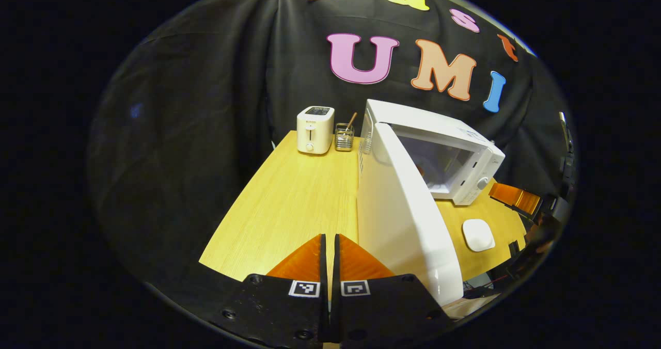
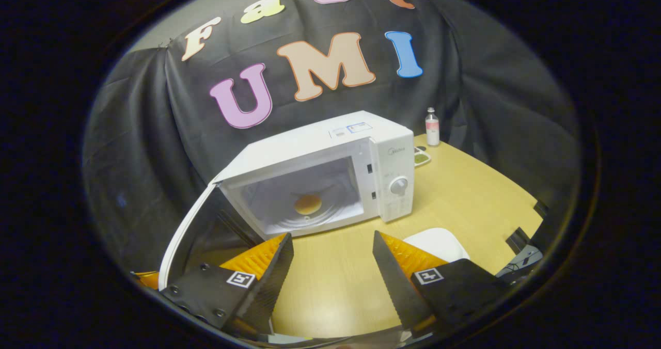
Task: Open the microwave oven with the left hand, put the food in, and close the microwave oven.
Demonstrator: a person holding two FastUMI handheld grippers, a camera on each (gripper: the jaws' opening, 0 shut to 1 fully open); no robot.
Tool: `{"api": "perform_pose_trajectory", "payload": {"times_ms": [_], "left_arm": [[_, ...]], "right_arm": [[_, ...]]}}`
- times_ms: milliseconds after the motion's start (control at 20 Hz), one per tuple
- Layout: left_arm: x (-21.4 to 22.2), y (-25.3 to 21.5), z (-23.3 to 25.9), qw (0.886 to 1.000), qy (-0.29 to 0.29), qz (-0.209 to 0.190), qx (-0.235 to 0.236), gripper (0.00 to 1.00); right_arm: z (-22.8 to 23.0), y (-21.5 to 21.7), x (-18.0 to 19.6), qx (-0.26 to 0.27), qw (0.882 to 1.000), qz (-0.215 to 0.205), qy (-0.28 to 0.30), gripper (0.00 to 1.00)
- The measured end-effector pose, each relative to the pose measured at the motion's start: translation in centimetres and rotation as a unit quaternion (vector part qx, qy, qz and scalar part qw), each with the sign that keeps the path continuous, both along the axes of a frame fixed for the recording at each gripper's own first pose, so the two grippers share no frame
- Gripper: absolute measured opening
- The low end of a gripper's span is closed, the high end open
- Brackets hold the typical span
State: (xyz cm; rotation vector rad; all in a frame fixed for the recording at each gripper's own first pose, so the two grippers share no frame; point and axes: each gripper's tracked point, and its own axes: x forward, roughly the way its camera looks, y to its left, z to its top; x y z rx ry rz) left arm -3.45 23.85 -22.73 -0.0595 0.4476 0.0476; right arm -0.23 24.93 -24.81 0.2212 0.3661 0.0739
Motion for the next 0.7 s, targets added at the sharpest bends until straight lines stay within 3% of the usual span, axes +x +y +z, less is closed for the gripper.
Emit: {"api": "perform_pose_trajectory", "payload": {"times_ms": [400,450,700], "left_arm": [[-0.2,-2.2,-0.3,1.000,0.009,-0.029,0.003,0.01],[-0.2,-2.4,-0.3,0.999,0.010,-0.031,0.003,0.01],[0.1,-4.2,-0.4,0.999,0.014,-0.038,-0.003,0.01]], "right_arm": [[-0.7,-1.6,-2.1,-0.027,1.000,-0.011,0.008,0.90],[-0.6,-1.8,-2.2,-0.032,0.999,-0.013,0.008,0.95],[-0.3,-4.0,-2.7,-0.035,0.999,-0.023,0.005,0.96]]}}
